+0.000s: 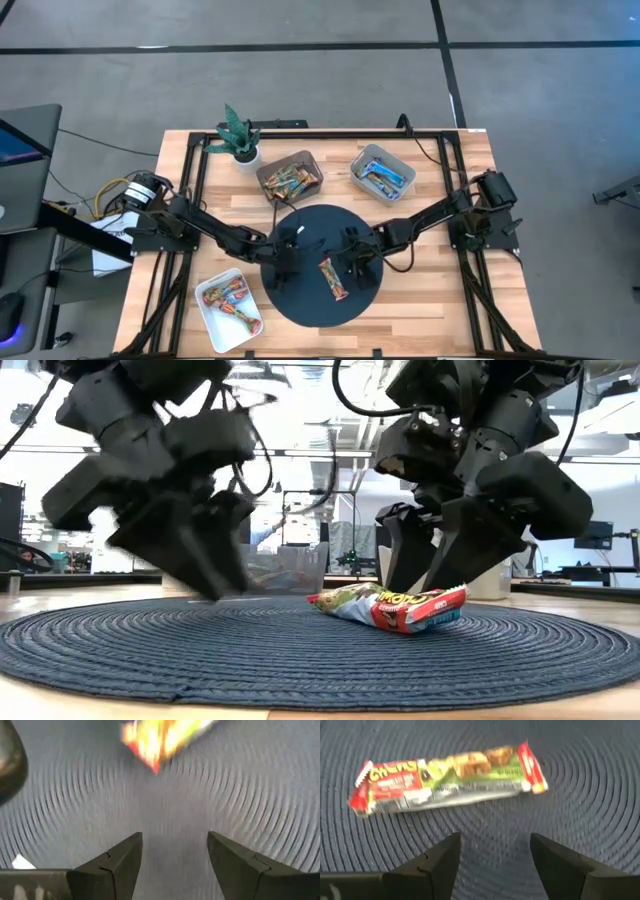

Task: Pick and place Granola Bars by type
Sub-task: Put the red granola bar into the white bin

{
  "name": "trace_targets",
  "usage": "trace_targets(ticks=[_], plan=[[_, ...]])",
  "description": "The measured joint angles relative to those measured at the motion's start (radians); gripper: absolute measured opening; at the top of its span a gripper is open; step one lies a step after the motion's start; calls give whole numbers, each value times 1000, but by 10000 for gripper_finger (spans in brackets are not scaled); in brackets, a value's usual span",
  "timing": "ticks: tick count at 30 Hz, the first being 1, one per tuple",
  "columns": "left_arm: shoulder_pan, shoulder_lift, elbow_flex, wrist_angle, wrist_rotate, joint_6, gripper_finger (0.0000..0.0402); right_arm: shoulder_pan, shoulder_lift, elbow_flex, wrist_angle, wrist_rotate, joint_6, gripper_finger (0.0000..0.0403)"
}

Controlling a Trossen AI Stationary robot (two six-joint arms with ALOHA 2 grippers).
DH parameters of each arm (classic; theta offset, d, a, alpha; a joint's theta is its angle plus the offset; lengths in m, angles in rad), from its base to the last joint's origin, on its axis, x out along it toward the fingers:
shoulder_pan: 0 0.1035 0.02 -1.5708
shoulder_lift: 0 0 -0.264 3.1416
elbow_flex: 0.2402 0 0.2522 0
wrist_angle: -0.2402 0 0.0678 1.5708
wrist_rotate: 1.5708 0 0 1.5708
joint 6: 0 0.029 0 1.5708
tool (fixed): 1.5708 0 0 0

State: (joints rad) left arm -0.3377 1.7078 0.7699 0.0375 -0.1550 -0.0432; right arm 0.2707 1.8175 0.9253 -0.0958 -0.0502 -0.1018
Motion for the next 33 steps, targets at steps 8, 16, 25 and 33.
trace_targets(ticks=[8,16,25,33], plan=[[10,3,50,107,-3,193,219,-13,8,-1,-9,0,15,234],[41,71,53,300,114,334,219,-31,18,0,-14,-3,39,234],[75,220,143,322,132,399,219,-37,18,0,-26,-2,49,234],[97,302,241,249,139,405,219,-37,17,-1,-31,-1,49,234]])
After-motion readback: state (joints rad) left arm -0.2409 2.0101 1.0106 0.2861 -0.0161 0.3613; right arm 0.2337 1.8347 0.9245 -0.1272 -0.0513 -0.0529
